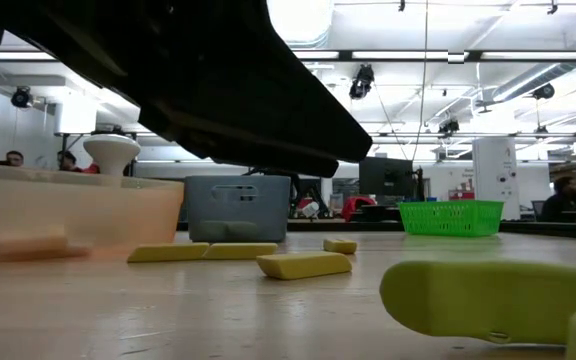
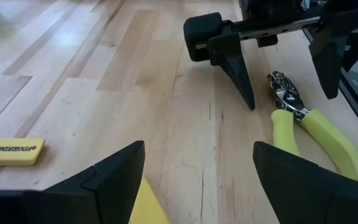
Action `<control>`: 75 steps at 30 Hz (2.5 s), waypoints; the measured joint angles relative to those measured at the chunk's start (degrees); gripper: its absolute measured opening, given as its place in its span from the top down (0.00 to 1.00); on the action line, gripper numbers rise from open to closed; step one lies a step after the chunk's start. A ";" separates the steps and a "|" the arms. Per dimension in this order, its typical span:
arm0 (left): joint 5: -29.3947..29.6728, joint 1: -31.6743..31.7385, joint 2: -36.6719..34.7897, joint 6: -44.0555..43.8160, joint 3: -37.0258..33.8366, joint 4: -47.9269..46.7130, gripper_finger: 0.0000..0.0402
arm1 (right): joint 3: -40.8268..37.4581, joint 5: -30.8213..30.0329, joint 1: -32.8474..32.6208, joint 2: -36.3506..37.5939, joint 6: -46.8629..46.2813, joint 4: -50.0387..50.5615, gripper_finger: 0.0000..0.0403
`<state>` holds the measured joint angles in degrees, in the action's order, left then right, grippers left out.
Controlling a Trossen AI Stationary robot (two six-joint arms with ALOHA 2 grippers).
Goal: Pick & Place School Supplies
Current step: Put the green punch plier into the black bin
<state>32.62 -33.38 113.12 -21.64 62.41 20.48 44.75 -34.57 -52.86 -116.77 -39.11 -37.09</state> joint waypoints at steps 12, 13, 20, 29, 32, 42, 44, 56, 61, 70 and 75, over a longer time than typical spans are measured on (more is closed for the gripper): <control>0.00 0.22 0.00 -0.04 0.00 -0.06 0.24 | 0.00 0.00 0.02 0.00 -0.73 -0.13 0.12; 0.00 0.24 0.00 -0.04 0.00 -0.04 0.24 | 0.00 0.00 0.02 0.00 -0.73 -0.12 0.12; 0.00 0.32 0.00 -0.05 0.00 -0.08 0.24 | 0.02 0.00 -0.01 0.00 -0.70 0.53 0.12; 0.00 0.35 0.00 -0.04 0.00 -0.16 0.24 | 0.02 0.00 0.02 0.00 -0.73 0.79 0.20; 0.00 0.42 0.00 -0.04 0.00 -0.17 0.24 | 0.02 -0.02 0.04 0.00 -0.73 0.88 0.23; 0.00 0.45 0.00 -0.04 0.00 -0.19 0.24 | 0.00 -0.04 0.04 0.00 1.80 1.84 0.31; 0.00 0.45 0.00 -0.04 0.00 -0.19 0.24 | 0.08 -0.02 0.04 0.03 2.31 2.78 0.32; 0.00 0.45 0.00 -0.04 0.00 -0.21 0.24 | 0.18 -0.14 0.02 0.15 4.44 6.14 0.42; 0.02 0.50 0.00 -0.04 0.00 -0.34 0.24 | 0.11 -0.20 0.04 0.15 6.75 6.54 0.52; 0.00 0.50 0.00 -0.04 0.00 -1.11 0.24 | 0.02 -0.52 0.04 0.15 6.46 6.43 0.72; 0.01 0.54 0.00 -0.04 0.00 -1.24 0.24 | 0.02 -0.48 0.04 0.13 6.49 6.26 0.75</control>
<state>32.63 -32.84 113.12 -21.67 62.41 19.24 44.77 -35.05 -52.82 -116.64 -32.62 -30.83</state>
